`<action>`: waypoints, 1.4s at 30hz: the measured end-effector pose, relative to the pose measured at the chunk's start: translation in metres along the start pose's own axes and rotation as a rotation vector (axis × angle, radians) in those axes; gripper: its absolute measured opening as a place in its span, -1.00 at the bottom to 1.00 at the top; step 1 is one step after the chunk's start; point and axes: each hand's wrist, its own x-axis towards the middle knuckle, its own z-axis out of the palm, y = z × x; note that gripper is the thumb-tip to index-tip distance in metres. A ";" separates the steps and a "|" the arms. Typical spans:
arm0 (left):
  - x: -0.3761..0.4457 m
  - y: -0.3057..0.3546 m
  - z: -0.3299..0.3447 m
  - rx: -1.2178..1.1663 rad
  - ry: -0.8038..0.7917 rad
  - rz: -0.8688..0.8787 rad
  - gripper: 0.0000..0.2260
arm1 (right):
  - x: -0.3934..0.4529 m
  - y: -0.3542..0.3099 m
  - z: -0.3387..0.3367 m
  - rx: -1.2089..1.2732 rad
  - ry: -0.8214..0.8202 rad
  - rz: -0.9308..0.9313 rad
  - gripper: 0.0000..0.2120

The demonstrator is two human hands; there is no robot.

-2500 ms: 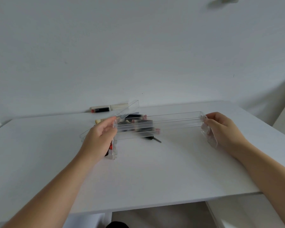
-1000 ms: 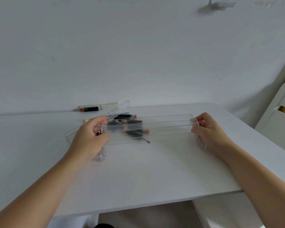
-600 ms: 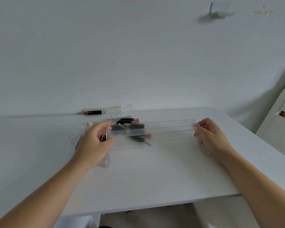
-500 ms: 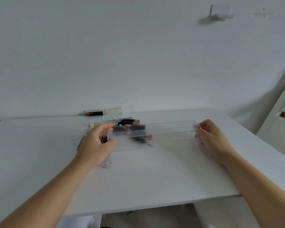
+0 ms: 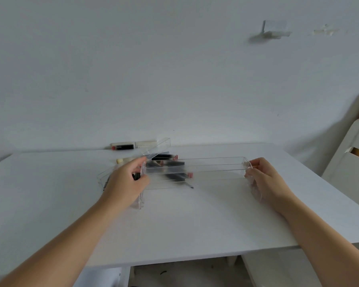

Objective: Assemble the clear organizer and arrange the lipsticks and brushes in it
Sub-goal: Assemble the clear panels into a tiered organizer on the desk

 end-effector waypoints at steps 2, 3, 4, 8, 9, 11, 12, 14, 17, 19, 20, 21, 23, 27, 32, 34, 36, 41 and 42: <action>-0.002 0.002 -0.001 0.044 0.031 0.006 -0.53 | 0.000 0.000 0.000 0.021 -0.021 0.001 -0.84; -0.003 0.003 -0.001 0.074 0.038 0.011 -0.54 | -0.001 0.000 0.000 0.025 -0.030 0.000 -0.85; -0.004 0.004 -0.002 0.104 0.040 0.016 -0.55 | -0.003 -0.001 0.001 0.018 -0.033 -0.002 -0.86; -0.004 0.009 -0.008 0.237 0.068 0.162 -0.58 | -0.011 -0.007 0.001 -0.195 0.046 -0.115 -0.63; -0.004 0.010 -0.008 0.275 0.051 0.241 -0.59 | -0.012 -0.008 0.002 -0.277 0.094 -0.171 -0.60; -0.002 0.012 -0.010 0.327 -0.009 0.355 -0.61 | -0.013 -0.011 0.004 -0.452 0.153 -0.322 -0.56; -0.001 0.014 -0.011 0.333 -0.046 0.370 -0.61 | -0.012 -0.014 0.005 -0.519 0.148 -0.387 -0.54; 0.004 0.017 -0.013 0.306 -0.138 0.315 -0.54 | -0.008 -0.026 0.006 -0.580 0.070 -0.421 -0.50; 0.015 0.026 -0.019 0.256 -0.326 0.098 -0.40 | 0.005 -0.048 0.003 -0.643 -0.136 -0.272 -0.41; 0.025 0.031 -0.020 0.316 -0.403 0.030 -0.32 | 0.014 -0.062 0.000 -0.689 -0.285 -0.141 -0.34; 0.031 0.032 -0.019 0.362 -0.427 0.018 -0.31 | 0.017 -0.066 -0.001 -0.711 -0.346 -0.088 -0.34; 0.035 0.033 -0.017 0.399 -0.446 0.013 -0.31 | 0.020 -0.069 -0.003 -0.735 -0.389 -0.050 -0.35; 0.043 0.033 -0.012 0.428 -0.474 0.017 -0.34 | 0.026 -0.071 -0.004 -0.808 -0.420 -0.035 -0.40; 0.052 0.031 -0.007 0.414 -0.503 0.035 -0.43 | 0.035 -0.072 -0.004 -0.882 -0.436 -0.049 -0.48; 0.053 0.029 -0.009 0.430 -0.516 0.048 -0.38 | 0.037 -0.065 -0.006 -0.815 -0.430 -0.063 -0.50; 0.052 0.029 -0.016 0.322 -0.498 0.040 -0.35 | 0.036 -0.060 -0.008 -0.706 -0.416 -0.039 -0.48; 0.056 0.029 -0.025 0.181 -0.369 0.037 -0.42 | 0.033 -0.052 -0.007 -0.585 -0.385 -0.012 -0.47; 0.065 0.016 -0.037 0.446 -0.204 -0.015 -0.55 | 0.026 -0.035 -0.001 -0.361 -0.279 -0.035 -0.42; 0.064 0.013 -0.035 0.496 -0.239 -0.039 -0.57 | 0.024 -0.031 0.000 -0.300 -0.259 -0.044 -0.42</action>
